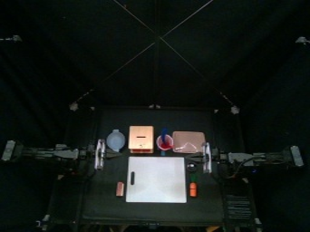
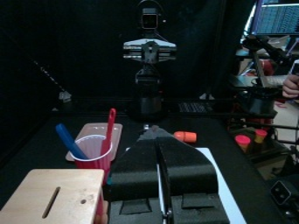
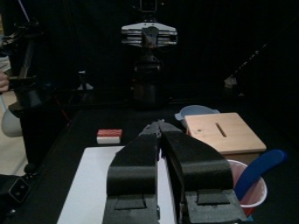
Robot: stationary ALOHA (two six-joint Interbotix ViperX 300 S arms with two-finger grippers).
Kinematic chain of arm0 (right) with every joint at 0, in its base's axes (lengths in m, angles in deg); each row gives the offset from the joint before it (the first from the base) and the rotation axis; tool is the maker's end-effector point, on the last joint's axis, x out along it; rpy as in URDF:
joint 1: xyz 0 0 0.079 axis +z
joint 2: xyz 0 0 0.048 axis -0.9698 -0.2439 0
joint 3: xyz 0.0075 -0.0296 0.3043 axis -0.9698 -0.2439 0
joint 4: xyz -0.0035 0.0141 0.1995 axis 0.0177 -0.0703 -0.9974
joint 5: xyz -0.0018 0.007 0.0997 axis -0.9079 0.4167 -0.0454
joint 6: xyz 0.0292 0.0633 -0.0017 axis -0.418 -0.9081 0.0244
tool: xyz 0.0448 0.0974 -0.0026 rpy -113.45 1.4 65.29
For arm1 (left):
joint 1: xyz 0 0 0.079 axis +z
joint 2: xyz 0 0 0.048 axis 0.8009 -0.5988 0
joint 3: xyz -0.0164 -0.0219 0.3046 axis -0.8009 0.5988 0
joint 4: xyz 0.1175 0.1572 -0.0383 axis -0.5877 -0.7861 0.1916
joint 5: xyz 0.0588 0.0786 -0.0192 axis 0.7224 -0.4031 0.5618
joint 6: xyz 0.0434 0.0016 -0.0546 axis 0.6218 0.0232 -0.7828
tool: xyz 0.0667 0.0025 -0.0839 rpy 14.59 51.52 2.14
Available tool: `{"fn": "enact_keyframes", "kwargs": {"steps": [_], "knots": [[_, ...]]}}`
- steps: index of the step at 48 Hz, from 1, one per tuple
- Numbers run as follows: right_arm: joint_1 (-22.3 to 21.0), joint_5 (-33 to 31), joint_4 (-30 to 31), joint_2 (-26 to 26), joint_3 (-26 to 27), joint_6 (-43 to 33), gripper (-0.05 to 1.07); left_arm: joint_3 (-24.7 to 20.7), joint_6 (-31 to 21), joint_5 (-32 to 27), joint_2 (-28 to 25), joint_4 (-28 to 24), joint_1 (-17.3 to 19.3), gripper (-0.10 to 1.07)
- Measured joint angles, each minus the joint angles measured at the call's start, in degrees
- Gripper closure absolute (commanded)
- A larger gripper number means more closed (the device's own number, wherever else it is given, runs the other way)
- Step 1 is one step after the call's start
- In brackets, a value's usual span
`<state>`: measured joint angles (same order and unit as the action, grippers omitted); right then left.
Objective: Grab drawer handle
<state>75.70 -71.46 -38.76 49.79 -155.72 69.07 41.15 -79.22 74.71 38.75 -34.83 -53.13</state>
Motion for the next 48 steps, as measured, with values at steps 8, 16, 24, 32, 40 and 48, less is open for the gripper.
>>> {"fn": "enact_keyframes", "kwargs": {"steps": [8,16,24,32,40,48], "knots": [[-0.4,-0.1,0.2,-3.6,-0.4,-0.1,1.02,0.5,-0.2,-0.2,-3.7,0.7,1.1,0.96],[-0.5,-0.1,0.6,-9.2,1.2,0.0,1.02,0.5,-0.3,0.3,-6.2,2.7,1.1,0.96],[-0.5,0.1,2.5,-13.9,5.2,0.4,1.02,1.2,-0.4,2.4,-7.6,5.2,1.1,0.96],[-1.6,0.9,5.7,-18.8,10.5,0.5,1.01,2.8,-0.3,6.2,-9.3,12.0,1.0,0.96],[-4.4,2.5,6.9,-25.8,14.7,0.4,1.01,4.3,-0.5,12.0,-12.5,22.3,-0.4,0.96],[-7.5,5.5,7.4,-34.2,19.4,0.9,1.01,4.3,-0.6,15.5,-16.1,30.8,-4.2,0.96]]}}
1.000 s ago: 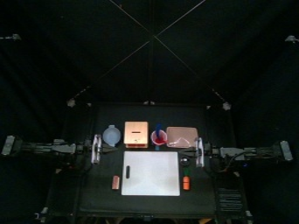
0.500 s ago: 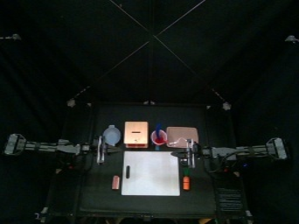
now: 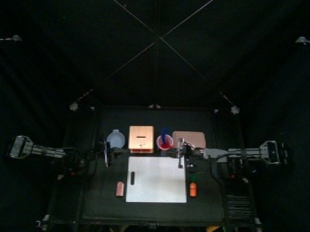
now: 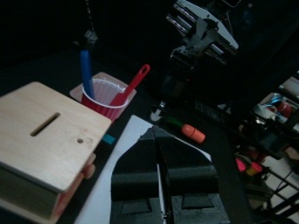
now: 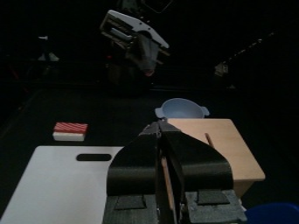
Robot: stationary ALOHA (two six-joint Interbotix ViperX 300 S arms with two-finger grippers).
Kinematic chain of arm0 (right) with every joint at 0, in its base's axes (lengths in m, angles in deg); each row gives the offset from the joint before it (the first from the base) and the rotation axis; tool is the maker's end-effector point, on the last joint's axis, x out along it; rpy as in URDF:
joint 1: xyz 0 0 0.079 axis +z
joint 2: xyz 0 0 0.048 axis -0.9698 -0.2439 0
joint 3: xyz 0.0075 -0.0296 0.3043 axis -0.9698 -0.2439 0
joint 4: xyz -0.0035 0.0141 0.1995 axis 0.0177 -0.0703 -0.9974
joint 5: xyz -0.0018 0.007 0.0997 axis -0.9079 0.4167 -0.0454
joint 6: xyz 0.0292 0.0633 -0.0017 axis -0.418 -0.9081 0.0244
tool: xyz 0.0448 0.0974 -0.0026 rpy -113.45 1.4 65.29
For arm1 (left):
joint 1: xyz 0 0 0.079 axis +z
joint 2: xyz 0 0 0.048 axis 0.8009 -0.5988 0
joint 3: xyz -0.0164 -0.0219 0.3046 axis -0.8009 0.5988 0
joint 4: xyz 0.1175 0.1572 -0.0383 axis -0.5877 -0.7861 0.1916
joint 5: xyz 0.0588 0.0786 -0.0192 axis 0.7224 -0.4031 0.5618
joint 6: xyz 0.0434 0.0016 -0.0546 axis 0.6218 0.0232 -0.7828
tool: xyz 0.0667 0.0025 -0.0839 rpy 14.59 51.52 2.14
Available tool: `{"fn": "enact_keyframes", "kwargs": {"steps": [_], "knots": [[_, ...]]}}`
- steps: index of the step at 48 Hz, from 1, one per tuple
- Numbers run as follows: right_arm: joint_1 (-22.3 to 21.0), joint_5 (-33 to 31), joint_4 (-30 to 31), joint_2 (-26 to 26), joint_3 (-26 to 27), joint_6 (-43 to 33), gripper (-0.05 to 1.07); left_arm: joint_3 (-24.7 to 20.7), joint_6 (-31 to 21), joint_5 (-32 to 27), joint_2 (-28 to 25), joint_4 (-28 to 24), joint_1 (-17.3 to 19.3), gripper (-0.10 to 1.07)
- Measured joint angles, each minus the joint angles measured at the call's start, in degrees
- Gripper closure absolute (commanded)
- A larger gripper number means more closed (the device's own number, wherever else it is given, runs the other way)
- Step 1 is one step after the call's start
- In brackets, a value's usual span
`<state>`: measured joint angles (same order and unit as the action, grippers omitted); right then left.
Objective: Grab drawer handle
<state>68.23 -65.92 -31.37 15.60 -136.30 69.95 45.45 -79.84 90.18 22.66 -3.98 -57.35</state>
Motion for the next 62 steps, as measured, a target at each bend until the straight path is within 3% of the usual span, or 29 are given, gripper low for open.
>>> {"fn": "enact_keyframes", "kwargs": {"steps": [8,20,35,49,62], "knots": [[-2.5,1.8,1.0,-9.8,5.9,0.2,1.01,0.0,-0.1,2.1,-3.3,8.2,-3.1,0.96],[-5.1,2.0,2.8,-23.1,16.3,-0.1,1.01,0.0,-4.1,2.7,-8.5,19.0,-4.5,0.95],[-6.9,1.1,5.0,-34.0,25.3,-0.2,1.01,-1.8,-10.9,2.8,-17.1,19.6,-6.0,0.91],[-7.7,-1.1,5.2,-37.7,28.4,-0.3,1.01,-6.2,-16.9,3.4,-27.4,18.5,-7.1,0.71],[-8.0,-5.8,6.2,-39.7,30.1,-0.1,1.01,-7.7,-19.2,5.5,-30.6,18.4,-7.2,0.59]]}}
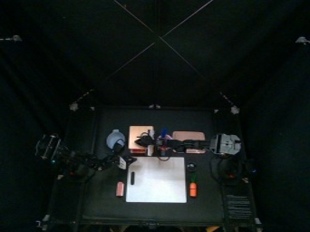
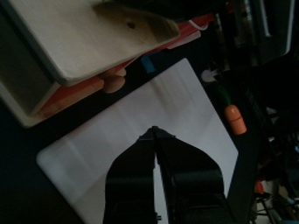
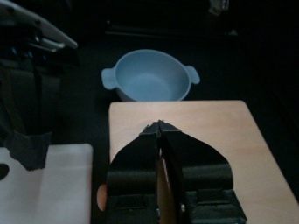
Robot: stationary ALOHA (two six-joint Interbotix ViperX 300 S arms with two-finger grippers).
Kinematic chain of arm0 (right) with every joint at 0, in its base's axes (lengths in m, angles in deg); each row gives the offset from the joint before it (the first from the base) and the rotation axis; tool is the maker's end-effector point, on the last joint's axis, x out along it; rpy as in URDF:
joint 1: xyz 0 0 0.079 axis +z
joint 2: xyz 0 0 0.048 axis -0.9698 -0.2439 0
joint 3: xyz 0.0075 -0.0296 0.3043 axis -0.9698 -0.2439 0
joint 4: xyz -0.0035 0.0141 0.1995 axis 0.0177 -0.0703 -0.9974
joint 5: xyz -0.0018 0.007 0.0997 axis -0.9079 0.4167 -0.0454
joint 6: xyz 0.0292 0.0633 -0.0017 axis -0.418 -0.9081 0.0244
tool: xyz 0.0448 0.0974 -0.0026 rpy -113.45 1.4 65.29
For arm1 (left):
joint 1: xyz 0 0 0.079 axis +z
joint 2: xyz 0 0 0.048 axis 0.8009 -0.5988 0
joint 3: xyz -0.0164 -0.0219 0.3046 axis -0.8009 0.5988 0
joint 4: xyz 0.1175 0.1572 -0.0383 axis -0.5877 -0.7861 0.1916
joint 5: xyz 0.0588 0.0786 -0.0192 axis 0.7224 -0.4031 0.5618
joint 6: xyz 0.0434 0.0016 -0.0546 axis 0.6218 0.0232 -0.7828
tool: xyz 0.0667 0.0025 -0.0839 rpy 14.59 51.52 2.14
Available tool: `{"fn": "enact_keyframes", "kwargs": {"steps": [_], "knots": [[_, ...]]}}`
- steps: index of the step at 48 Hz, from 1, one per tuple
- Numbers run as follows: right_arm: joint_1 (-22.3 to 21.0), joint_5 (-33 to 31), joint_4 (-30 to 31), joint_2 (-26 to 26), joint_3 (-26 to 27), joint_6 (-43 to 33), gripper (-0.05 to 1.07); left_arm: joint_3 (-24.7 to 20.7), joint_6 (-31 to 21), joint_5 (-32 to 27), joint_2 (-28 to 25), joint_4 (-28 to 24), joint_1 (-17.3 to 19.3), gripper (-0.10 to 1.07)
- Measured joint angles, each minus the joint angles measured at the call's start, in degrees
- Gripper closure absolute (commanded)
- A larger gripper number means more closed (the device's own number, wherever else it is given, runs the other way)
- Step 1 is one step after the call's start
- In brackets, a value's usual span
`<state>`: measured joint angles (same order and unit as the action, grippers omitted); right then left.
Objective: Grab drawer handle
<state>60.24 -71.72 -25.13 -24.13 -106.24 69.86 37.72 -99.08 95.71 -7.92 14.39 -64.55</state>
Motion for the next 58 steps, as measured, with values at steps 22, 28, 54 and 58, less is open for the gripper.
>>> {"fn": "enact_keyframes", "kwargs": {"steps": [22,28,54,58], "knots": [[0.0,-1.2,1.4,-2.1,1.2,-0.1,1.01,-0.7,-4.1,1.7,-1.9,3.5,0.0,0.37],[0.0,-1.8,1.9,-2.1,1.4,0.0,1.01,-1.8,-5.2,2.2,-3.9,3.6,0.0,0.29],[0.3,-3.4,2.3,-2.0,1.8,-0.1,1.01,-5.9,-11.2,5.8,-10.3,10.1,1.5,0.2],[0.3,-3.4,2.3,-2.1,1.8,0.0,1.01,-6.1,-11.3,6.7,-10.5,10.6,2.4,0.2]]}}
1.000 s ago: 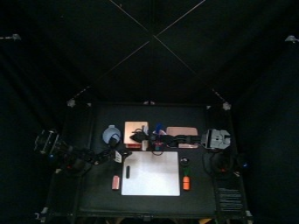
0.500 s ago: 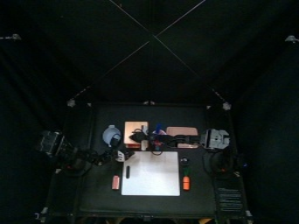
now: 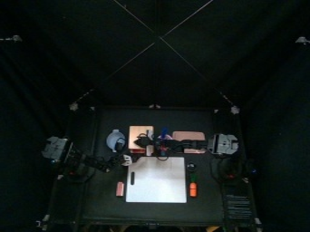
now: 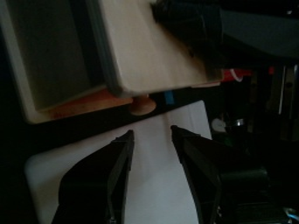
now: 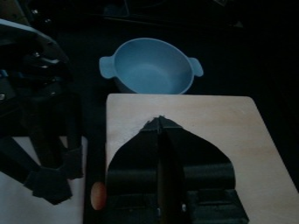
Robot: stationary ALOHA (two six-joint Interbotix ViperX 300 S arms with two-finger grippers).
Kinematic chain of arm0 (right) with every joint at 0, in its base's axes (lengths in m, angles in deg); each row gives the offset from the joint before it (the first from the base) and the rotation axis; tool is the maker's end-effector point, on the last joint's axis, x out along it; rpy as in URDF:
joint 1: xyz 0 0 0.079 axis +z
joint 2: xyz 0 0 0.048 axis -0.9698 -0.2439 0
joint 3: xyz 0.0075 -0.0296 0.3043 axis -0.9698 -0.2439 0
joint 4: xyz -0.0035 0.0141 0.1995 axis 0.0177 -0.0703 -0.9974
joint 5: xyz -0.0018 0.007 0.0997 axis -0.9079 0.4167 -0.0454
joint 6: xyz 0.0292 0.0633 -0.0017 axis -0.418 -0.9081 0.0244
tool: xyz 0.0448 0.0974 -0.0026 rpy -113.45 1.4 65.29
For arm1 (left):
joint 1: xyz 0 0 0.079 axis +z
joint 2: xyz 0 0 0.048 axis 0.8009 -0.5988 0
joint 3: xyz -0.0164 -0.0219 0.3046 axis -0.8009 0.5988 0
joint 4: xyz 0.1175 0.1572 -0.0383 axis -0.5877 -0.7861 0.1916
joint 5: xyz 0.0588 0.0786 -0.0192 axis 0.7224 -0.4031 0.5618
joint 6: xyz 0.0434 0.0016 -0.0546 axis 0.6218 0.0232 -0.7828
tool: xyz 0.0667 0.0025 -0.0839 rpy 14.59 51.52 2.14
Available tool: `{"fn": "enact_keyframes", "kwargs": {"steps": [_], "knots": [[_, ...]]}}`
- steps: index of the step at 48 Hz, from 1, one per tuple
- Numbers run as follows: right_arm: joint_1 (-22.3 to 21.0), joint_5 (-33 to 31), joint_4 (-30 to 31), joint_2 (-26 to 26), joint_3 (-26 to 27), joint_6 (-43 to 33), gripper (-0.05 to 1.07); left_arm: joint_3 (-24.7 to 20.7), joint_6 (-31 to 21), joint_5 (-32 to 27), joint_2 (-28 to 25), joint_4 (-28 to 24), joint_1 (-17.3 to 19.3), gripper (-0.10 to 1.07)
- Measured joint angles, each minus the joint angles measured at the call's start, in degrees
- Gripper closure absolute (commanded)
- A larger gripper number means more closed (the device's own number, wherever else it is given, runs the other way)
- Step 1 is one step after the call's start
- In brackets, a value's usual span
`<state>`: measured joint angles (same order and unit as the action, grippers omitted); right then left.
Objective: Grab drawer handle
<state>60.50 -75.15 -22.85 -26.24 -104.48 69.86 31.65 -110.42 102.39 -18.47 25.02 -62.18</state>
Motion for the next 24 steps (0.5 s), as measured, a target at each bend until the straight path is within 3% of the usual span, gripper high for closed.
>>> {"fn": "enact_keyframes", "kwargs": {"steps": [12,24], "knots": [[0.1,-0.1,0.0,0.0,0.1,0.0,1.01,-1.1,0.0,0.8,-2.5,0.0,3.3,0.2],[0.3,-0.1,0.0,-0.2,0.2,-0.1,1.01,-3.0,0.1,0.9,-4.9,-1.3,4.0,0.2]]}}
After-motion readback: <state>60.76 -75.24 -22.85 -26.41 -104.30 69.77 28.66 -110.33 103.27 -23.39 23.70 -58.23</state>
